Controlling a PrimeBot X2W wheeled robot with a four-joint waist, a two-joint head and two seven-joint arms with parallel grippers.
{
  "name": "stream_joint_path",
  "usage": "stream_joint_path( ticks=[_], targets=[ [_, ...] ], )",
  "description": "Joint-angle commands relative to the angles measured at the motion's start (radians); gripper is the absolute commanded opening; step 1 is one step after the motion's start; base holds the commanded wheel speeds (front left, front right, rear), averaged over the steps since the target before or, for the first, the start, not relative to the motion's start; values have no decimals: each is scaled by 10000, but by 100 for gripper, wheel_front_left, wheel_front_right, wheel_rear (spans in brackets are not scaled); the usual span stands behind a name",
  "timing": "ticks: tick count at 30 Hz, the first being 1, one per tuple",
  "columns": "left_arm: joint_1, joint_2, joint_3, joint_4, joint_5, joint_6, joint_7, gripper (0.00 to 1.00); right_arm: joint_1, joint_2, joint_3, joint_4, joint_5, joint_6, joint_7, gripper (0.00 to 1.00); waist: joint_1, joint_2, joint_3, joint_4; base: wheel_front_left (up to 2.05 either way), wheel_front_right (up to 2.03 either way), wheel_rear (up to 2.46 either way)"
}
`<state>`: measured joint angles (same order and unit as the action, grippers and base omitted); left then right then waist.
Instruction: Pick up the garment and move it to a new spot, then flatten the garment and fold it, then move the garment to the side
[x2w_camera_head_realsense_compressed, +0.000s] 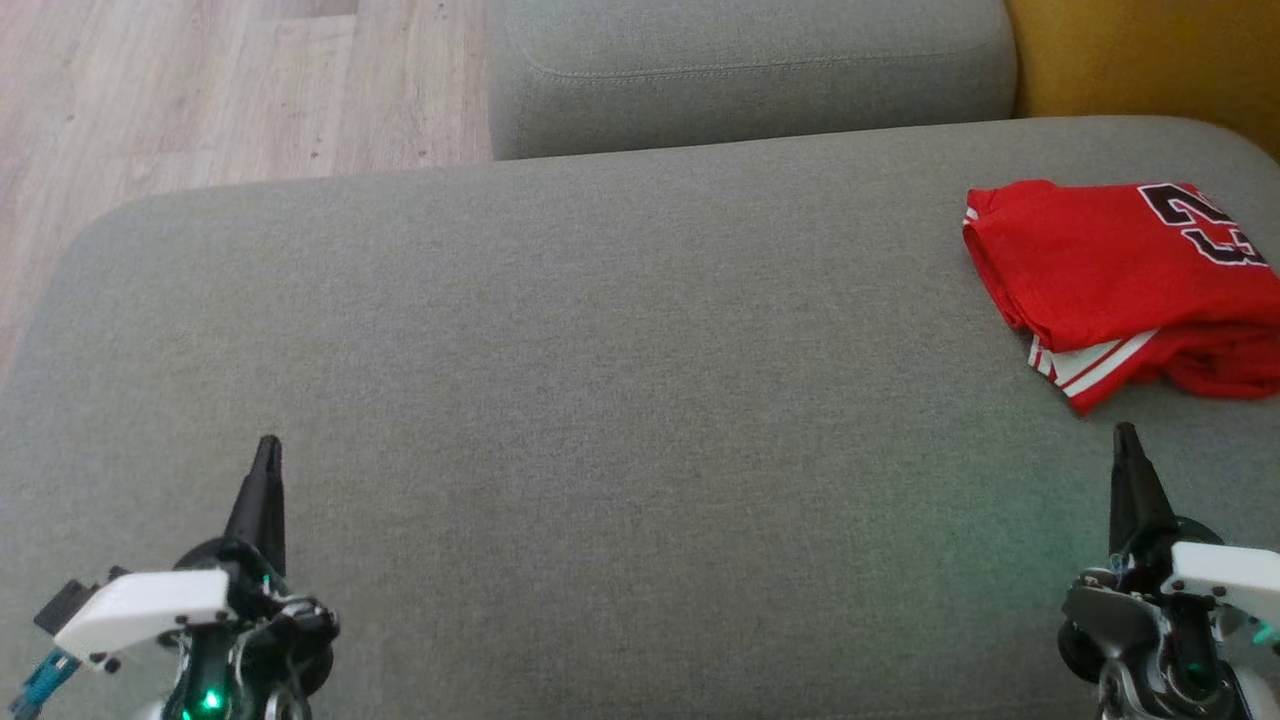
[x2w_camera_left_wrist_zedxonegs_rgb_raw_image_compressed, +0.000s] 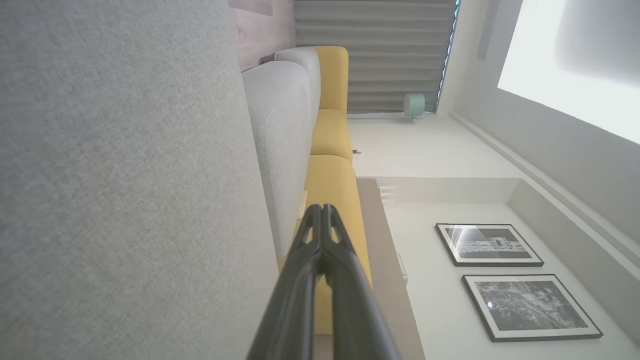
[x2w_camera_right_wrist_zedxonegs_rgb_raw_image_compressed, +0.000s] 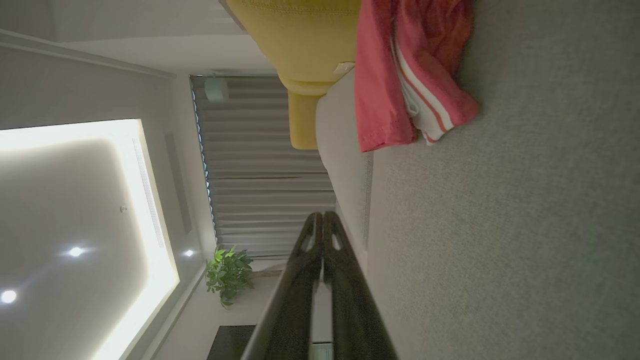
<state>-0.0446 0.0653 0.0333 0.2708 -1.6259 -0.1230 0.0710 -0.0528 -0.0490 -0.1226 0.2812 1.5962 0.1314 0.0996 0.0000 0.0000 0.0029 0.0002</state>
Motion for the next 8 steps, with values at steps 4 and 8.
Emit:
stream_joint_path(
  ticks=[4, 8],
  targets=[
    [-602, 131, 415, -275, -151, -77, 109, 0, -545, -64, 153, -368, 177, -7, 84, 0, 0, 0, 2, -2, 0, 0, 0],
    [-603, 118, 434, -274, -136, -77, 123, 0, -545, -61, 148, -368, 173, -7, 88, 0, 0, 0, 2, -2, 0, 0, 0]
  ],
)
